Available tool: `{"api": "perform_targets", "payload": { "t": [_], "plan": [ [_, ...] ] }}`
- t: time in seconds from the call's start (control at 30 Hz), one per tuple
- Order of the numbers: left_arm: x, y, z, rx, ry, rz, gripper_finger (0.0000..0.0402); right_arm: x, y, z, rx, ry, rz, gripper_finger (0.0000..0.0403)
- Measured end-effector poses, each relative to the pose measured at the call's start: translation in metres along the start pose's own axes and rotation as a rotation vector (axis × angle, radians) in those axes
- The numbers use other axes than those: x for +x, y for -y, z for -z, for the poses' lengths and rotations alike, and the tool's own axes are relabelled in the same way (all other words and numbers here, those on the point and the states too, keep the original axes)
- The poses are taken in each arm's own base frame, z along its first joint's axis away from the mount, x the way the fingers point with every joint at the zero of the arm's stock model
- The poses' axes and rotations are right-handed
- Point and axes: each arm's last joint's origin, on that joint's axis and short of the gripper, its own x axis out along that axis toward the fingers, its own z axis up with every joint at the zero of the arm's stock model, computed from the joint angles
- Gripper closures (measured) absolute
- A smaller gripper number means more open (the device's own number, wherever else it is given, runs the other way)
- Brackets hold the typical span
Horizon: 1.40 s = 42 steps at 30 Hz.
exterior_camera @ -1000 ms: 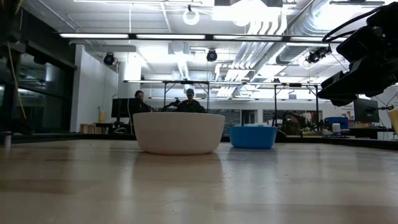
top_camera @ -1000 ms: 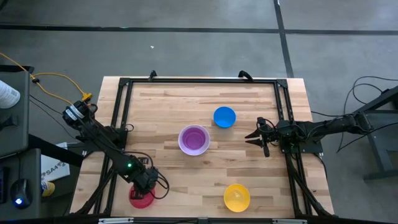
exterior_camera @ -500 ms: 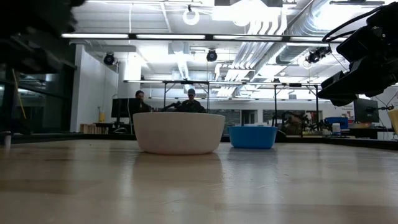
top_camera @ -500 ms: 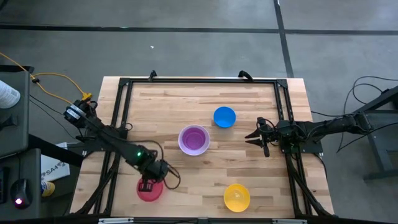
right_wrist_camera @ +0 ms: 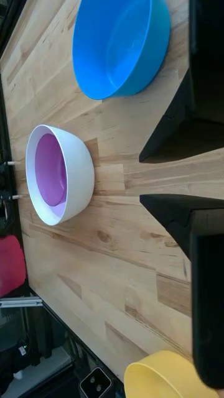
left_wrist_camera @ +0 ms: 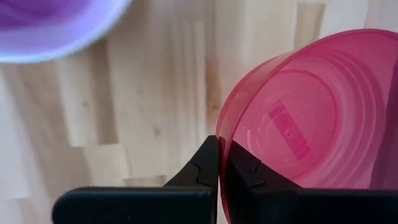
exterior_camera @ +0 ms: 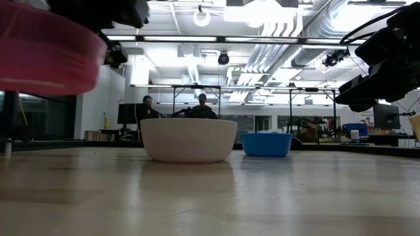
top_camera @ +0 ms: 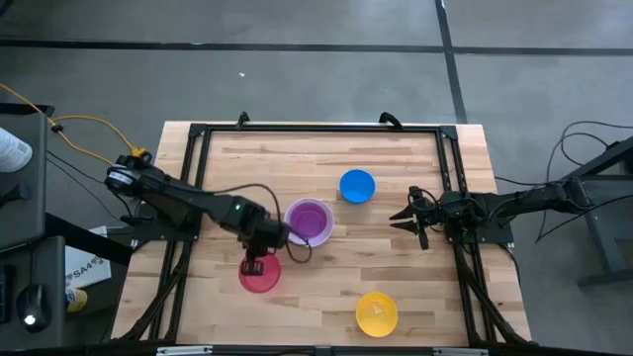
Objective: Nest bowls inside each other
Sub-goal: Stack the pink bowl into the violet bowl
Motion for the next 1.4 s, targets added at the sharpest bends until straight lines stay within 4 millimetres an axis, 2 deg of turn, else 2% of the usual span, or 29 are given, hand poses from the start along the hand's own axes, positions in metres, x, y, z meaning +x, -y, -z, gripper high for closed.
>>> {"api": "perform_targets", "payload": {
  "t": [0.13,0.3,0.53,0.73,0.9,1.1,1.4],
  "plan": [
    [-0.009,-0.020,-0.008,-0.003,0.019,-0.017,0.0402,0.000,0.000,0.000,0.000,0.000,0.000,0.0319],
    [-0.009,-0.046,-0.016,-0.027,-0.023,-0.015,0.0402,0.000,0.000,0.000,0.000,0.000,0.000,0.0319],
    [-0.012,-0.073,-0.043,0.037,-0.005,-0.033,0.0402,0.000,0.000,0.000,0.000,0.000,0.000,0.0319],
    [-0.010,-0.094,-0.070,0.101,-0.020,-0.046,0.0402,0.000,0.000,0.000,0.000,0.000,-0.001,0.0319],
    [-0.001,-0.113,-0.084,0.110,-0.047,-0.054,0.0402,0.000,0.000,0.000,0.000,0.003,-0.001,0.0319],
    [0.005,-0.125,-0.094,0.125,-0.066,-0.052,0.0402,0.000,0.000,0.000,0.000,-0.001,0.000,0.0319],
    [-0.002,-0.132,-0.104,0.154,-0.017,-0.072,0.0402,0.000,0.000,0.000,0.000,0.000,0.000,0.0319]
  ]
}}
